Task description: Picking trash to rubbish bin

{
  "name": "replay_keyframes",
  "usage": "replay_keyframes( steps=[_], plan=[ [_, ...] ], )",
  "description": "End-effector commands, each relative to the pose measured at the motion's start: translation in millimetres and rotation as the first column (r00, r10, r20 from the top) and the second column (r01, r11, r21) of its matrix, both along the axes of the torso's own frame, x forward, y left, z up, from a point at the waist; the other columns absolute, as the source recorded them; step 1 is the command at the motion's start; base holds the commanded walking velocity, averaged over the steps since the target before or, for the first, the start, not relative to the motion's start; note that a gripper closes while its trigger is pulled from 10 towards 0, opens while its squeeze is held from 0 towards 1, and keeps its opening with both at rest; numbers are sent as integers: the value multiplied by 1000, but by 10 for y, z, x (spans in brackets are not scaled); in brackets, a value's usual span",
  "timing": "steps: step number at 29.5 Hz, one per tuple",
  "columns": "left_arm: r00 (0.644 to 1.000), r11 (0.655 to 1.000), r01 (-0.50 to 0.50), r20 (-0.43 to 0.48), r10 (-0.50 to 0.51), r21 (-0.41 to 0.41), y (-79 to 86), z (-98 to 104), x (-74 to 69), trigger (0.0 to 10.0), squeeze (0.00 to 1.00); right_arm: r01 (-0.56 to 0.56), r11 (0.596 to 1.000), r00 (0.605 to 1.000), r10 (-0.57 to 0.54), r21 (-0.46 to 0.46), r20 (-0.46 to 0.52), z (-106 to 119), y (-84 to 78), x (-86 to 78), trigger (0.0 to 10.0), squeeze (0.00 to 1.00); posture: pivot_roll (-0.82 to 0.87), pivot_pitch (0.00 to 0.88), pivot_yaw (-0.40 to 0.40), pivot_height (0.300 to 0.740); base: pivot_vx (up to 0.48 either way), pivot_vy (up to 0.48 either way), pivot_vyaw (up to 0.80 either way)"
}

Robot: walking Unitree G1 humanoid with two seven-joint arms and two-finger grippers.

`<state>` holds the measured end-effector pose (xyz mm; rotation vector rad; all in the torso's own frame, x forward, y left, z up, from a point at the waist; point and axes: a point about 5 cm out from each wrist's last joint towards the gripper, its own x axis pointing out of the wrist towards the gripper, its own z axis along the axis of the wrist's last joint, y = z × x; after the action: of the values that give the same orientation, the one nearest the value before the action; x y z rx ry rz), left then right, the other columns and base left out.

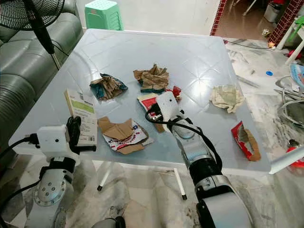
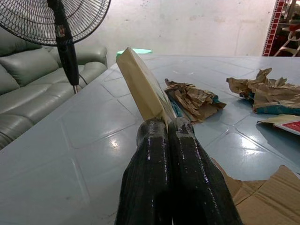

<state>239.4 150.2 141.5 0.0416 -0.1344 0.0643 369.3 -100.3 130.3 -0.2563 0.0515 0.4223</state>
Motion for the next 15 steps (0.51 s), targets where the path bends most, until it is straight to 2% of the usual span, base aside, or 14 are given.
replay_keyframes(
  steps=[1, 10, 11, 13, 15],
  plan=[
    [1000, 1000, 1, 0, -1, -1, -13, 5, -10, 0, 0, 27, 999, 999, -27, 17, 26, 86, -53, 55, 0, 0, 27, 117, -65, 740, 0, 0, 0],
    [1000, 1000, 1, 0, -1, -2, -14, 4, -4, 0, 0, 31, 999, 999, -32, 24, 32, 99, -61, 66, 0, 0, 27, 117, -65, 740, 0, 0, 0],
    [1000, 1000, 2, 1, -2, -3, -16, 5, -1, 0, 0, -46, 997, 998, 44, 57, 35, 129, 56, 30, 10000, 1000, 25, 114, -67, 740, 0, 0, 0],
    [1000, 1000, 3, 3, -3, -5, -19, 11, 0, 0, 0, -205, 969, 978, 199, 138, 57, 216, 295, -75, 10000, 1000, 28, 115, -67, 740, 0, 0, 0],
    [1000, 1000, 3, 2, -3, -6, -17, 10, -4, 0, 0, -254, 951, 967, 248, 177, 54, 241, 349, -125, 10000, 1000, 30, 116, -66, 740, 0, 0, 0]
  ],
)
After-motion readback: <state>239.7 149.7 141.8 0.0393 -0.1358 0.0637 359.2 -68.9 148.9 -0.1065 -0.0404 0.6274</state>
